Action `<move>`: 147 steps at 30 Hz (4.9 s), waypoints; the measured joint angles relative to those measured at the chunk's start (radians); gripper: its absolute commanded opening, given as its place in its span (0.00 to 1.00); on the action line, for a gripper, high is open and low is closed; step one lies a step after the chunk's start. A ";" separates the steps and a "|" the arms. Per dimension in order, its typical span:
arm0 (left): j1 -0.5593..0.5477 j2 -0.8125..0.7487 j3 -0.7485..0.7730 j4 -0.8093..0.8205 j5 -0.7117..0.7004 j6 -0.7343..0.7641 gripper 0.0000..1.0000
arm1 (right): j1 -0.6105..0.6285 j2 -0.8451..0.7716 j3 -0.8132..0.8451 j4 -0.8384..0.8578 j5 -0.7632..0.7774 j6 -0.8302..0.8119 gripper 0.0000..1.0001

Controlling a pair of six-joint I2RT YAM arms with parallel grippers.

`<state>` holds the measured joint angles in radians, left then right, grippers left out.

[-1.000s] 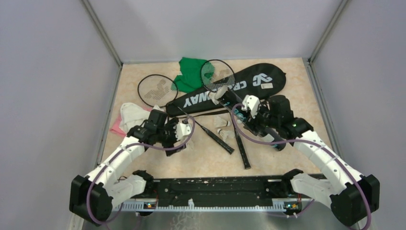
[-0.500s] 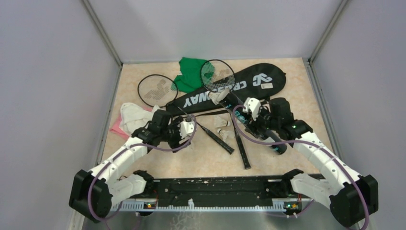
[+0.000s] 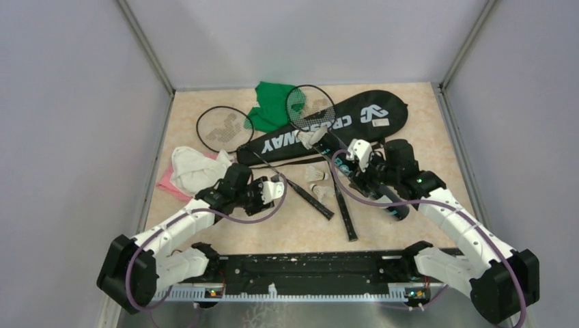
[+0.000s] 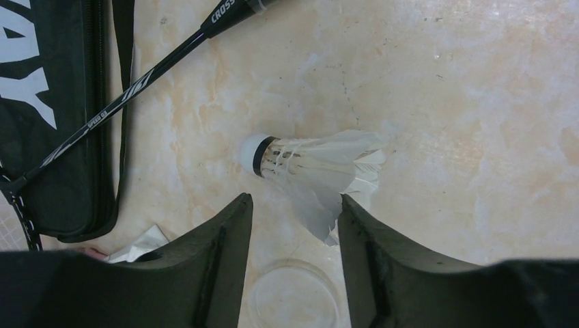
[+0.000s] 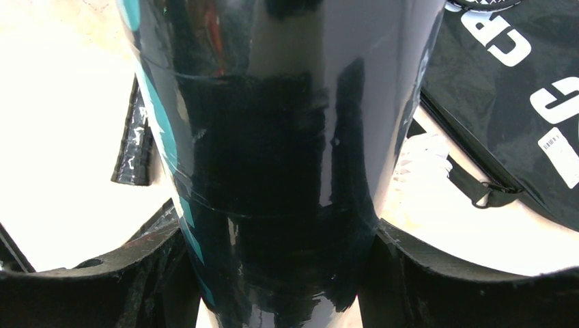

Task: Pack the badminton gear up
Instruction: Pick up the shuttlecock at the center of the board, then place the shuttlecock at the shuttle tube.

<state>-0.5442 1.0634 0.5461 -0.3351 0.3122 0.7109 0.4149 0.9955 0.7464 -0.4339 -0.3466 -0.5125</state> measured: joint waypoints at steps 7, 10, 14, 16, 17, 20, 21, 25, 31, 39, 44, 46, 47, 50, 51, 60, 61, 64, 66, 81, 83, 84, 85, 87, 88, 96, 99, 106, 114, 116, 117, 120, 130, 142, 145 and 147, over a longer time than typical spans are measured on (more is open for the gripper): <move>-0.015 -0.035 -0.041 0.046 -0.054 0.005 0.29 | 0.000 0.000 0.000 0.000 -0.010 0.000 0.30; -0.015 -0.056 -0.044 0.053 -0.068 0.013 0.16 | 0.000 0.000 0.000 0.000 -0.019 -0.001 0.31; -0.016 -0.060 -0.036 0.046 -0.098 0.010 0.00 | 0.000 0.000 0.000 -0.002 -0.047 -0.022 0.30; -0.016 -0.060 -0.015 0.024 -0.108 0.009 0.00 | 0.000 0.000 0.000 -0.008 -0.065 -0.047 0.30; -0.016 -0.060 0.003 0.009 -0.108 0.009 0.00 | 0.000 0.000 0.000 -0.013 -0.073 -0.058 0.30; -0.014 -0.060 0.070 -0.041 -0.094 0.009 0.00 | 0.000 0.001 0.002 -0.048 -0.105 -0.107 0.30; -0.012 -0.061 0.098 -0.060 -0.081 0.009 0.00 | 0.000 0.002 0.003 -0.062 -0.117 -0.127 0.31; 0.027 -0.071 0.224 -0.154 0.013 0.005 0.00 | 0.000 0.011 0.008 -0.115 -0.146 -0.213 0.32; 0.140 -0.071 0.455 -0.309 0.238 -0.016 0.00 | 0.003 0.014 0.004 -0.140 -0.156 -0.324 0.33; 0.172 -0.018 0.654 -0.428 0.554 -0.090 0.00 | 0.081 0.011 -0.036 -0.129 -0.148 -0.387 0.33; 0.172 0.004 0.658 -0.433 0.672 -0.156 0.00 | 0.107 0.013 -0.036 -0.126 -0.150 -0.386 0.33; 0.172 0.009 0.658 -0.432 0.697 -0.171 0.00 | 0.114 0.013 -0.034 -0.127 -0.155 -0.385 0.34; 0.172 0.011 0.658 -0.430 0.708 -0.179 0.00 | 0.116 0.014 -0.033 -0.128 -0.158 -0.384 0.34; 0.171 0.026 0.653 -0.417 0.734 -0.202 0.00 | 0.124 0.016 -0.023 -0.128 -0.177 -0.377 0.34; 0.171 0.035 0.649 -0.410 0.741 -0.210 0.00 | 0.126 0.018 -0.018 -0.130 -0.182 -0.375 0.34; 0.126 0.097 0.636 -0.348 0.713 -0.248 0.10 | 0.129 0.026 0.015 -0.132 -0.244 -0.347 0.35; 0.110 0.101 0.637 -0.340 0.702 -0.251 0.11 | 0.129 0.027 0.015 -0.132 -0.249 -0.341 0.35; 0.072 0.120 0.638 -0.319 0.674 -0.257 0.23 | 0.129 0.031 0.015 -0.127 -0.261 -0.328 0.35; 0.060 0.137 0.644 -0.314 0.663 -0.262 0.28 | 0.131 0.034 0.015 -0.123 -0.264 -0.319 0.35; 0.044 0.126 0.666 -0.302 0.526 -0.257 0.79 | 0.133 0.026 0.005 -0.079 -0.209 -0.272 0.33; 0.045 0.111 0.666 -0.300 0.502 -0.249 0.80 | 0.132 0.011 0.002 -0.075 -0.210 -0.273 0.33; 0.045 0.105 0.666 -0.300 0.492 -0.245 0.82 | 0.133 0.006 0.000 -0.074 -0.212 -0.273 0.33; 0.045 0.097 0.666 -0.299 0.477 -0.243 0.83 | 0.133 0.002 0.000 -0.075 -0.216 -0.273 0.33; 0.045 0.085 0.666 -0.295 0.455 -0.243 0.86 | 0.132 -0.004 0.000 -0.075 -0.224 -0.277 0.33; 0.045 0.082 0.666 -0.292 0.448 -0.243 0.87 | 0.132 -0.006 0.000 -0.075 -0.226 -0.280 0.33; 0.045 0.102 0.666 -0.248 0.458 -0.250 0.97 | 0.132 -0.007 0.000 -0.077 -0.251 -0.291 0.34; 0.043 0.143 0.666 -0.234 0.474 -0.252 0.97 | 0.132 -0.007 0.000 -0.081 -0.258 -0.290 0.34; 0.010 0.220 0.663 -0.181 0.518 -0.264 0.97 | 0.132 -0.005 0.000 -0.084 -0.270 -0.286 0.34; -0.007 0.230 0.659 -0.161 0.534 -0.256 0.99 | 0.124 -0.006 -0.001 -0.069 -0.261 -0.265 0.34; -0.006 0.209 0.654 -0.162 0.515 -0.243 0.99 | 0.110 -0.008 -0.005 -0.063 -0.261 -0.257 0.34; -0.006 0.194 0.652 -0.163 0.505 -0.236 0.99 | 0.100 -0.011 -0.009 -0.061 -0.260 -0.253 0.35; -0.004 0.125 0.639 -0.164 0.462 -0.210 0.99 | 0.063 -0.018 -0.021 -0.061 -0.260 -0.241 0.35; 0.029 -0.027 0.634 -0.125 0.336 -0.245 0.99 | -0.043 -0.029 -0.027 -0.016 -0.184 -0.146 0.35; 0.035 0.161 0.519 0.084 0.020 -0.357 0.96 | -0.162 -0.003 0.013 0.054 -0.027 0.067 0.35; 0.032 0.262 0.520 0.152 -0.053 -0.369 0.92 | -0.182 0.002 0.016 0.080 0.014 0.102 0.35; 0.027 0.327 0.524 0.183 -0.088 -0.376 0.90 | -0.201 0.007 0.016 0.089 0.034 0.120 0.35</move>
<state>-0.5175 1.3903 1.0702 -0.1524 0.2241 0.3351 0.2134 1.0027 0.7620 -0.3447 -0.3126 -0.3923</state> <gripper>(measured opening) 0.930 0.657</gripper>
